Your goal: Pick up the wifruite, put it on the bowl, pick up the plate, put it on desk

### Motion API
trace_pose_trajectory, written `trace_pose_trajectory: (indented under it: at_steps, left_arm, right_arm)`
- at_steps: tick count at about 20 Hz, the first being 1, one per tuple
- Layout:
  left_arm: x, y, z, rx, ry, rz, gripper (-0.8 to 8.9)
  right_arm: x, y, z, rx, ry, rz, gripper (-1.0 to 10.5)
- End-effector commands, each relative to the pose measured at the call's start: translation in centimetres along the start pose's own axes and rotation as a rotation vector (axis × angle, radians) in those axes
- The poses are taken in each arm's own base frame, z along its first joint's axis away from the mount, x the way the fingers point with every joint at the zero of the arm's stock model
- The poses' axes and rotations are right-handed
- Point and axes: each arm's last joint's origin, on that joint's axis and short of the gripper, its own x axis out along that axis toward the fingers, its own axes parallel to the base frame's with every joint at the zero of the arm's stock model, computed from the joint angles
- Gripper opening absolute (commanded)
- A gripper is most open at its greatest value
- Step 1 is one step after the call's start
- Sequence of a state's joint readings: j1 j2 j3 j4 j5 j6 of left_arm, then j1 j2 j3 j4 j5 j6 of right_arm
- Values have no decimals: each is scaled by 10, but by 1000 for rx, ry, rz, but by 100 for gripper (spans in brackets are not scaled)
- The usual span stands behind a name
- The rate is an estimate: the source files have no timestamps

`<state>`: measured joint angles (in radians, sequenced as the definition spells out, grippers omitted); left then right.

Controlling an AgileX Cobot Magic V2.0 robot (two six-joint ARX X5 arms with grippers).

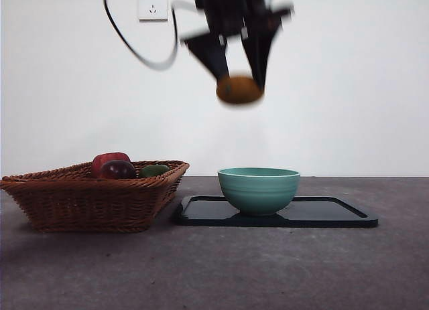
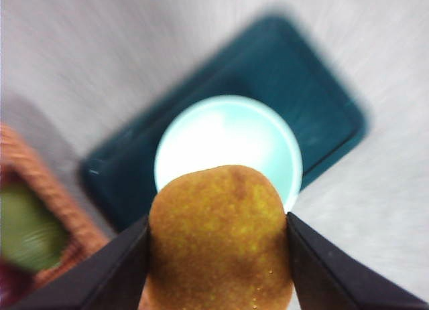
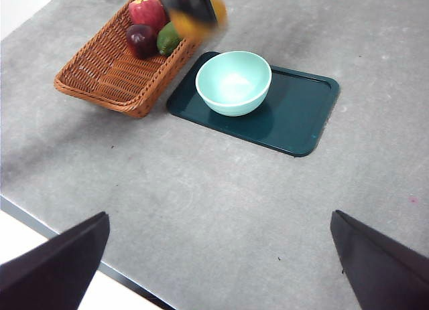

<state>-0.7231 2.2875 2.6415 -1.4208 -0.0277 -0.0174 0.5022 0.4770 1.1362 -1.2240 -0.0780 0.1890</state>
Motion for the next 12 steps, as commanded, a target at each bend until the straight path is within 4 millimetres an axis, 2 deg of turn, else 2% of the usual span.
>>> trace_pose_trajectory:
  at_steps: [1, 5, 8, 12]
  left_arm:
    - [-26, -2, -8, -14, 9, 0, 190]
    - [-47, 4, -35, -31, 86, 14, 190]
    - [-50, 15, -62, -76, 176, 32, 190]
    - [-48, 42, -100, -183, 286, 137, 190]
  right_arm:
    - [-2, 1, 1, 9, -6, 6, 588]
    - [-2, 0, 0, 11, 6, 3, 588]
    - [-2, 0, 0, 11, 6, 3, 588]
    - [-2, 0, 0, 11, 6, 3, 588]
